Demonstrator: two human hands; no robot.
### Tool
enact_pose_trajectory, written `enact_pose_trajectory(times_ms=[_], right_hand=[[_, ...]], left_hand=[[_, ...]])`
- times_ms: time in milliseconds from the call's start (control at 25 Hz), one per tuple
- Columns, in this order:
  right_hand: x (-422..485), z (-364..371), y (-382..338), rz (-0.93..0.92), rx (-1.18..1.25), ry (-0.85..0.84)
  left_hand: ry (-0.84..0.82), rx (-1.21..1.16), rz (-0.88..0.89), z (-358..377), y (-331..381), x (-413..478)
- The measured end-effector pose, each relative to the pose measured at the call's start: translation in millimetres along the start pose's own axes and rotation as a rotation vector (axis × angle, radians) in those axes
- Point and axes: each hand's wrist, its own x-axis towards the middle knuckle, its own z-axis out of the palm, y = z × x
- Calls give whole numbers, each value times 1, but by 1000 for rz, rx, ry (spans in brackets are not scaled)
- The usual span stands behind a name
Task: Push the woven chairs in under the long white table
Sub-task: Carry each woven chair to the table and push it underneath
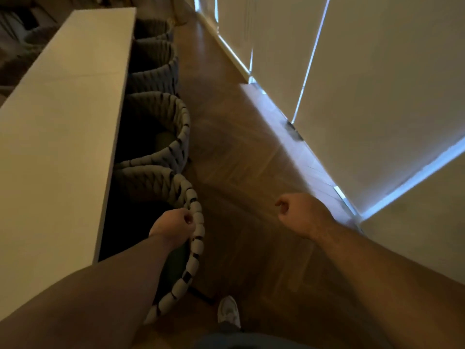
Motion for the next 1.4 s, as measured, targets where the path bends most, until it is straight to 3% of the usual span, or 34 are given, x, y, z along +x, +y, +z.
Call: enact_pose_trajectory(times_ms=[360,760,960,1400], right_hand=[[184,-3,-43,-314,-170,-229],[288,32,-110,-856,-519,-534],[288,86,-159,-989,-605,-642],[321,178,-224,-1309,-899,-735]], left_hand=[[54,-180,-326,-12,-25,55],[219,-489,-810,70,-3,-20],[131,-570,-963,94,-18,-41],[-186,-552,-955,127,-42,9]])
